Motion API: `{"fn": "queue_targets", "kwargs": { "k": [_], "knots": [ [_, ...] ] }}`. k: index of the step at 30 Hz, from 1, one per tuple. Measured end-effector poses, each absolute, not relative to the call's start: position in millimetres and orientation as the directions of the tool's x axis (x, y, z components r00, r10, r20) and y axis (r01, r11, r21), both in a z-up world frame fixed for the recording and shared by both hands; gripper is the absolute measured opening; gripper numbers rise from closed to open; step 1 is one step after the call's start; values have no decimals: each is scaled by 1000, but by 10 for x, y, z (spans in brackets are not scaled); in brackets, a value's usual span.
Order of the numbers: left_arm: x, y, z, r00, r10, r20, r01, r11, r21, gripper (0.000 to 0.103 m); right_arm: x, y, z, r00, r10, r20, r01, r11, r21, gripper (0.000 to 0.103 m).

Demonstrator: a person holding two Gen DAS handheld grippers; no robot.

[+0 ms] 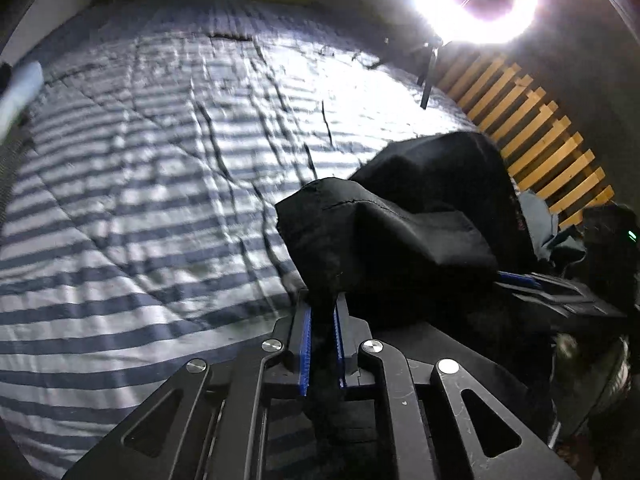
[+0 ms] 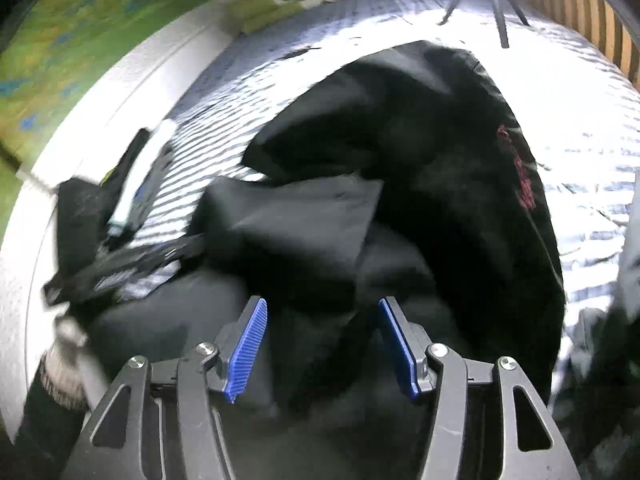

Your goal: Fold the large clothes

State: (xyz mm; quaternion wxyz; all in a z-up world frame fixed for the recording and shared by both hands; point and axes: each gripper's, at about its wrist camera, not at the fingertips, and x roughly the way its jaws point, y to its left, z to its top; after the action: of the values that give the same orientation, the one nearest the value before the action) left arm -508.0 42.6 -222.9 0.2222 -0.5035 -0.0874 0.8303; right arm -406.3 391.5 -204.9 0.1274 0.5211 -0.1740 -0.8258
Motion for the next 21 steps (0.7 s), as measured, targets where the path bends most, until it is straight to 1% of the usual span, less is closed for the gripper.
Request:
{"fn": "queue_targets", "kwargs": {
  "k": [1,2,3,6,9,11,13,15,17,19,20,21],
  "knots": [
    [-5048,367,-2149,-414,451,-791,-281,-890,-360,8,-4135,3863,-2048,-419,-380,-825,34,-914,404,22],
    [-5009,293,-2054,-439,433,-787,-278,-898,-339,8,-4201,3787,-2027,-415,-367,-832,51,-923,382,15],
    [-4975,220,-1969,-459,418,-784,-276,-906,-322,8,-4235,3742,-1993,-420,-371,-828,67,-923,380,3],
    [-4850,-65,-1568,-541,381,-750,-266,-923,-277,8,-4328,3491,-1706,-469,-389,-793,143,-919,367,1],
    [-4729,-406,-1070,-646,317,-695,-241,-948,-208,8,-4408,3148,-1253,-544,-402,-737,251,-916,314,1],
    [-4710,-571,-792,-712,243,-659,-209,-969,-132,8,-4528,2852,-961,-592,-404,-698,309,-913,267,1],
    [-4785,-708,-648,-747,165,-644,-163,-985,-63,8,-4645,2639,-802,-620,-400,-675,337,-913,231,1],
    [-4930,-822,-635,-754,103,-648,-118,-993,-21,8,-4838,2440,-733,-633,-399,-664,341,-913,224,1],
    [-5124,-913,-742,-744,48,-666,-78,-997,15,8,-5067,2279,-800,-637,-383,-669,341,-918,201,1],
    [-5376,-985,-977,-702,-36,-711,-22,-997,72,10,-5274,2172,-944,-613,-358,-704,333,-925,180,5],
    [-5520,-1013,-1135,-650,-73,-757,2,-996,94,15,-5406,2144,-1068,-593,-318,-740,306,-939,158,7],
    [-5637,-1048,-1287,-605,-95,-791,27,-995,99,18,-5458,2160,-1140,-591,-294,-751,282,-948,149,9]
  ]
}}
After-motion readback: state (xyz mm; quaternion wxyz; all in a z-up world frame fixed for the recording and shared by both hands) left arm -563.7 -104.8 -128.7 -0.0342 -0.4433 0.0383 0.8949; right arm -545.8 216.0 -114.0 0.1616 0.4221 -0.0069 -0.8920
